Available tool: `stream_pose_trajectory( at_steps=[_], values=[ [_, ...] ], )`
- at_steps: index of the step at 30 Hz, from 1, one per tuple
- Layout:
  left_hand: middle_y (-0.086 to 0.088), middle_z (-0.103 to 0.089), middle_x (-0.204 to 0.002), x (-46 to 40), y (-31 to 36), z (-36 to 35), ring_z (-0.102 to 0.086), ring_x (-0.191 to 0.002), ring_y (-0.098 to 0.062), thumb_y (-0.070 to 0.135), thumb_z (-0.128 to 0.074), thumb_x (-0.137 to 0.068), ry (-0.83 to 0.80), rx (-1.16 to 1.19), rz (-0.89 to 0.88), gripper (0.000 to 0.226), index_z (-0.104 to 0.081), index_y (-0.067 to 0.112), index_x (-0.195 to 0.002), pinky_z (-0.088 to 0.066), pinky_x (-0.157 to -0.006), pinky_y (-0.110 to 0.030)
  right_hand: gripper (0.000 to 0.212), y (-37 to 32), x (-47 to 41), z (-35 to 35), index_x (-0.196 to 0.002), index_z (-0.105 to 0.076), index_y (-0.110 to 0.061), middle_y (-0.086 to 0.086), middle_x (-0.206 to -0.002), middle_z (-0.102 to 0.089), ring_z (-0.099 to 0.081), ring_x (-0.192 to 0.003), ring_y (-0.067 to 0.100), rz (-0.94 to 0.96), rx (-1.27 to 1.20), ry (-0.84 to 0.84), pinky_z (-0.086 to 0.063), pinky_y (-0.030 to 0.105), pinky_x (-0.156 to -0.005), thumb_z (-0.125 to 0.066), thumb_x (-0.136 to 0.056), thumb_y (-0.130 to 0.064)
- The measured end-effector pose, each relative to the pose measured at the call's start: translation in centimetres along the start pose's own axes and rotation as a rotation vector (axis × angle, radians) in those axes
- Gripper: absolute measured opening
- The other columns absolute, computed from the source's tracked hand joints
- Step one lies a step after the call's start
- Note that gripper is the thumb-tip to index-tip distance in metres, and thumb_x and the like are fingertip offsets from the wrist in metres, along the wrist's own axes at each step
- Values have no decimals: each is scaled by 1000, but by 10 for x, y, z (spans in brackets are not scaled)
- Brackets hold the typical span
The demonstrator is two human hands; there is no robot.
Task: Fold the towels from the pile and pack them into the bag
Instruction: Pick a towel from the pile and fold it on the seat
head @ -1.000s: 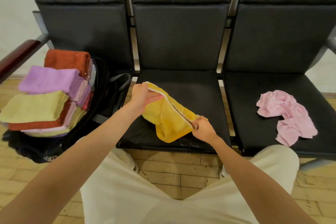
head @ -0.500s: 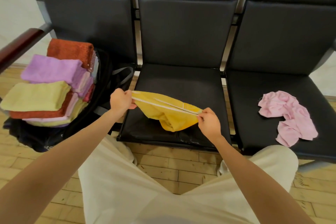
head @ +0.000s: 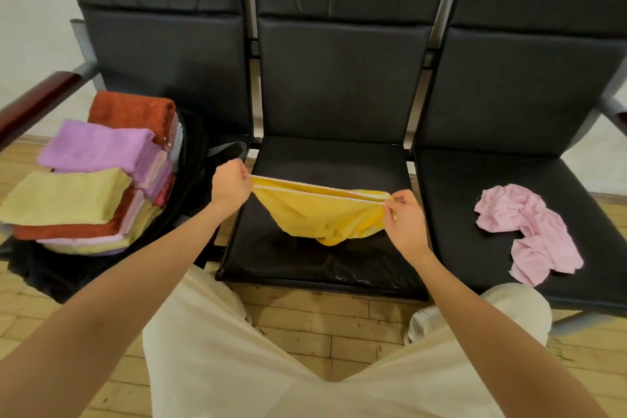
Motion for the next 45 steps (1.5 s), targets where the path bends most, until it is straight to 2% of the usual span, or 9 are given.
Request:
stream_pose_trajectory(
  at_steps=[6, 12, 16, 19, 23, 28, 32, 39, 45],
  values=[
    [9, -46, -68, -20, 81, 77, -45, -64, -3, 5, -53, -88, 381, 464, -70, 9, -54, 8, -79, -38, -61, -8, 18, -6, -39, 39, -93, -70, 0, 7, -102, -57, -55, -75, 16, -12, 110, 86, -43, 26, -64, -56, -92, -11],
    [-1, -49, -78, -34, 110, 121, -40, -63, -3, 7, -48, -89, 492, 454, -128, 9, -50, 8, -80, -34, -57, -9, 19, -30, -75, 83, -95, -70, 1, 9, -101, -59, -52, -72, 15, -25, 128, 208, -38, 25, -62, -55, -92, -11],
    [-7, -50, -94, -43, 102, 130, -46, -70, -12, 9, -47, -91, 414, 262, -111, 8, -51, 6, -84, -34, -65, -22, 19, -47, -88, 102, -98, -68, 2, 10, -102, -59, -48, -76, 10, -29, 3, 284, -38, 22, -67, -54, -93, -9],
    [-13, -65, -81, -49, 93, 134, -59, -75, -27, 4, -55, -80, 254, 35, -155, 9, -63, 0, -79, -48, -66, -38, 18, -56, -89, 110, -98, -68, 1, 11, -103, -59, -49, -80, 9, -8, -88, 310, -38, 19, -71, -53, -93, -8],
    [-7, -63, -59, -48, 82, 129, -60, -58, -20, 6, -65, -72, 20, -148, -157, 9, -72, 1, -70, -49, -60, -31, 16, -59, -88, 112, -98, -66, -1, 9, -103, -58, -51, -82, 10, 10, -117, 284, -40, 20, -73, -53, -93, -8],
    [-7, -64, -49, -47, 62, 126, -68, -61, -25, 15, -53, -87, 165, 288, 40, 35, -50, 13, -52, -54, -84, -36, 9, -56, -85, 116, -89, -65, -4, 8, -93, -60, -55, -79, 12, 5, -188, 314, -35, 9, -64, -56, -89, -4],
    [-13, -69, -72, -48, 62, 123, -68, -56, -22, 15, -48, -93, 374, 590, 127, 17, -42, 14, -77, -56, -65, -30, 11, -63, -83, 119, -77, -61, -8, 2, -80, -55, -51, -70, 10, 37, -216, 343, -35, 9, -59, -58, -82, 1],
    [-19, -66, -87, -65, 72, 107, -67, -57, -21, 14, -45, -97, 344, 486, 69, 19, -40, 17, -79, -55, -57, -31, 11, -46, -92, 101, -81, -54, -12, 2, -79, -53, -51, -68, 12, -84, -191, 233, -37, 15, -55, -54, -86, -2],
    [-18, -65, -100, -101, 88, 85, -68, -86, -29, 14, -40, -100, 119, 353, 90, 23, -57, 0, -106, -57, -79, -39, 18, -34, -133, 88, -105, -65, -8, 7, -98, -61, -55, -89, 19, -92, -30, 179, -47, 27, -73, -51, -93, -9]
  ],
)
Point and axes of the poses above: each hand's wrist, its own x-axis away from the middle knuckle, its own z-axis out of the back of the hand, y = z × x, the point moved 6 cm from there along -x, towards the middle knuckle
